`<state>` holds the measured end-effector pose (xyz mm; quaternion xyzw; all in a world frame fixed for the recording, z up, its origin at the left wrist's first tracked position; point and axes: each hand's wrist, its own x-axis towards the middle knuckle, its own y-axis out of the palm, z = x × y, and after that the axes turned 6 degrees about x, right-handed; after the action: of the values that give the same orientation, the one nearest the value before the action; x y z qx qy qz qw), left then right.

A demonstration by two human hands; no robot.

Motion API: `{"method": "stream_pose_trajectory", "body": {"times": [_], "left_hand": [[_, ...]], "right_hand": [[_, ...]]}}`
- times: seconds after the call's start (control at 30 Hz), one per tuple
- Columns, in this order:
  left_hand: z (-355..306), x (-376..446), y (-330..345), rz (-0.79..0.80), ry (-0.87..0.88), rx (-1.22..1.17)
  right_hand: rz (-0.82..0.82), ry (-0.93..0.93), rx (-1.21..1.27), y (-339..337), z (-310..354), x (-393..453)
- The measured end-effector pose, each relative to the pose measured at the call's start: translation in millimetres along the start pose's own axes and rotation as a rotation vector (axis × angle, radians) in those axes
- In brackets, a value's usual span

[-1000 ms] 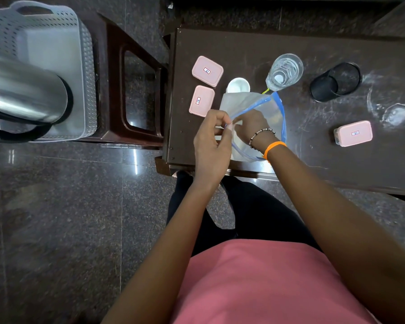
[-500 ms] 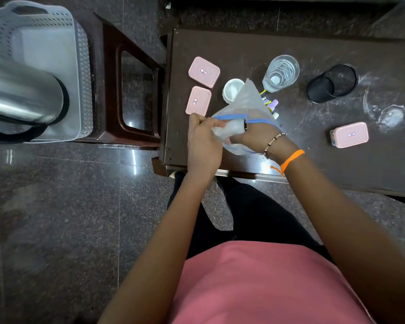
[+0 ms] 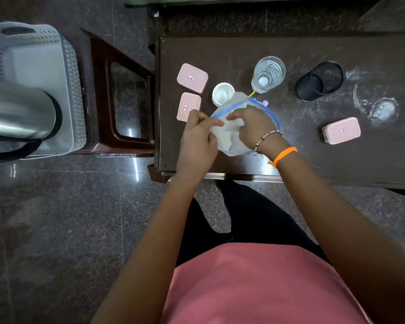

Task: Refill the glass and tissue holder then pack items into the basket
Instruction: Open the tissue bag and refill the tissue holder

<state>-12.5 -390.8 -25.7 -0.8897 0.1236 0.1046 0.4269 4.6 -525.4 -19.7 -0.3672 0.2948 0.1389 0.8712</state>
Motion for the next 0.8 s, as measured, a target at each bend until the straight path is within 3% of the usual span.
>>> {"method": "stream_pose_trajectory", "body": {"times": [0.13,0.2,0.3,0.47,0.67,0.8], "left_hand": [[-11,-1,7,-0.006,-0.031,0.022],[-14,0,5,0.032,-0.064,0.069],[-12,7,2,0.070,-0.092,0.111],[-9,11,-7,0.021,-0.111,0.029],[1,7,-19,0.020,-0.217,-0.016],[-1,8,-26,-0.005,-0.302,-0.102]], "right_hand": [[-0.018,-0.122,-0.106,5,9,-7],[-0.112,-0.128,-0.067,-1,11,-17],[-0.201,-0.123,0.170,-18,12,-31],[-0.072,-0.058,0.574,-47,10,-37],[0.087,-0.115,1.008,-67,13,-44],[0.041,-0.113,0.765,-64,6,-40]]}}
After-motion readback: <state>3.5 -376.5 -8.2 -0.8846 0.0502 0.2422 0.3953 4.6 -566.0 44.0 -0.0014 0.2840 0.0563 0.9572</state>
